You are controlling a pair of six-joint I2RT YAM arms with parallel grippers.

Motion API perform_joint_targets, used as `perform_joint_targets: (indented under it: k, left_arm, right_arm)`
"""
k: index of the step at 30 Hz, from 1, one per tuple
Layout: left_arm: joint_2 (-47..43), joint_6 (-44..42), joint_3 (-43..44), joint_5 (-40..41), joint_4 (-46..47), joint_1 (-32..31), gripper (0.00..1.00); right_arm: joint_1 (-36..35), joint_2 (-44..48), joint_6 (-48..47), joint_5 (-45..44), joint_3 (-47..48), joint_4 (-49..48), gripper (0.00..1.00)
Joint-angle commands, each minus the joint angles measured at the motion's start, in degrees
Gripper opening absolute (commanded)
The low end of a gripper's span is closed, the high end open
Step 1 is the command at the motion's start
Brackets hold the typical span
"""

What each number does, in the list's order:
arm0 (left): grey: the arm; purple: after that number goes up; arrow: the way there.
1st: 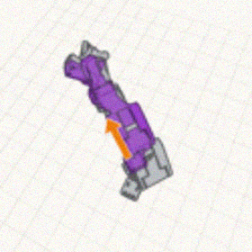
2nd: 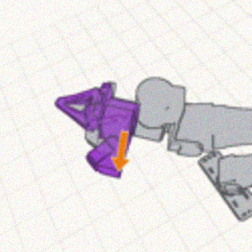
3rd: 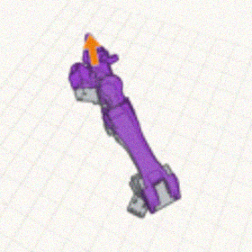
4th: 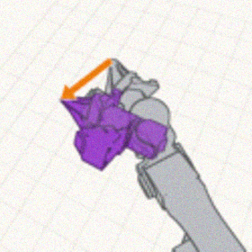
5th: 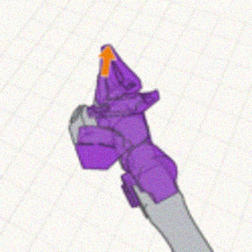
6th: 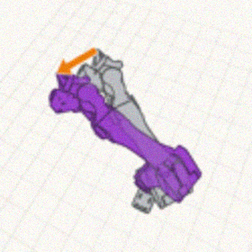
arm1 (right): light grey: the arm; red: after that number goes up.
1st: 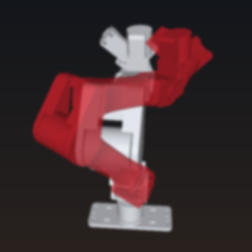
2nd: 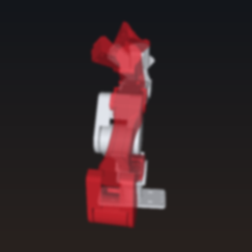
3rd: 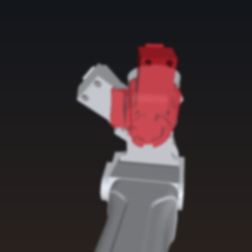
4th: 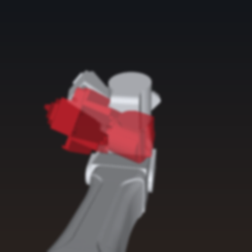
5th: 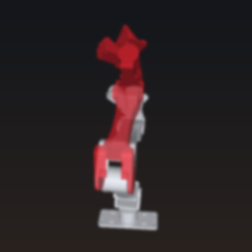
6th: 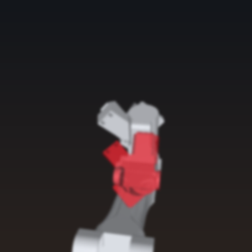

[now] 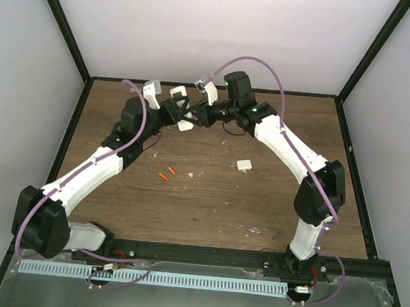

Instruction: Load the batteries into the remote control

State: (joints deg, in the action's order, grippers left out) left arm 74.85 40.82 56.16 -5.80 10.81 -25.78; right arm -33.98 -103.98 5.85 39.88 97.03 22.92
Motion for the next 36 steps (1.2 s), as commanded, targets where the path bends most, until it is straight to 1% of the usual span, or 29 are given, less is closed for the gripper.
perform_joint_targets:
  k: [1, 7, 10, 19, 22, 23, 25, 28, 31, 32, 36]
  left_arm:
    - [0.0, -2.0, 2.5, 1.9, 0.2, -0.6, 0.2]
    - [0.6, -3.5, 3.6, 3.3, -1.5, -1.2, 0.2]
    - [0.8, -4.1, 3.7, 3.8, -1.7, -1.7, 0.2]
    - [1.3, -5.7, 4.4, 3.9, -2.8, -2.0, 0.28]
    - [1.3, -6.0, 4.2, 3.7, -2.6, -2.0, 0.33]
    - [1.3, -6.1, 4.1, 3.6, -2.6, -2.0, 0.36]
    - [1.2, -6.2, 4.2, 3.7, -2.5, -2.1, 0.47]
    - [0.9, -6.3, 3.9, 4.1, -2.6, -2.0, 0.74]
    - [0.2, -5.7, 3.5, 5.4, -2.8, -2.0, 0.97]
    - [-0.1, -5.6, 3.5, 6.0, -3.0, -2.0, 0.99]
    - [-2.1, -4.5, 4.0, 11.0, -6.8, -1.7, 1.0]
  right_arm:
    - [-0.7, -0.7, -0.2, 0.6, 3.4, 1.8, 0.36]
    - [-1.1, -2.1, 0.0, 0.3, 5.0, 3.1, 0.33]
    - [-1.2, -2.8, 0.2, -0.1, 5.8, 3.7, 0.29]
    - [-1.3, -3.8, 0.7, -0.8, 7.4, 4.4, 0.13]
    - [-1.3, -3.8, 0.9, -1.2, 7.6, 4.3, 0.11]
    - [-1.3, -3.8, 0.9, -1.3, 7.6, 4.3, 0.1]
    - [-1.3, -3.8, 1.0, -2.3, 7.6, 4.4, 0.09]
    - [-1.3, -3.5, 0.7, -4.1, 7.3, 4.6, 0.07]
    - [-1.3, -3.4, 0.0, -6.0, 7.0, 5.4, 0.06]
    - [-1.3, -3.3, -0.3, -6.7, 6.9, 5.7, 0.05]
    - [-1.3, -2.6, -2.2, -10.8, 6.0, 6.6, 0.03]
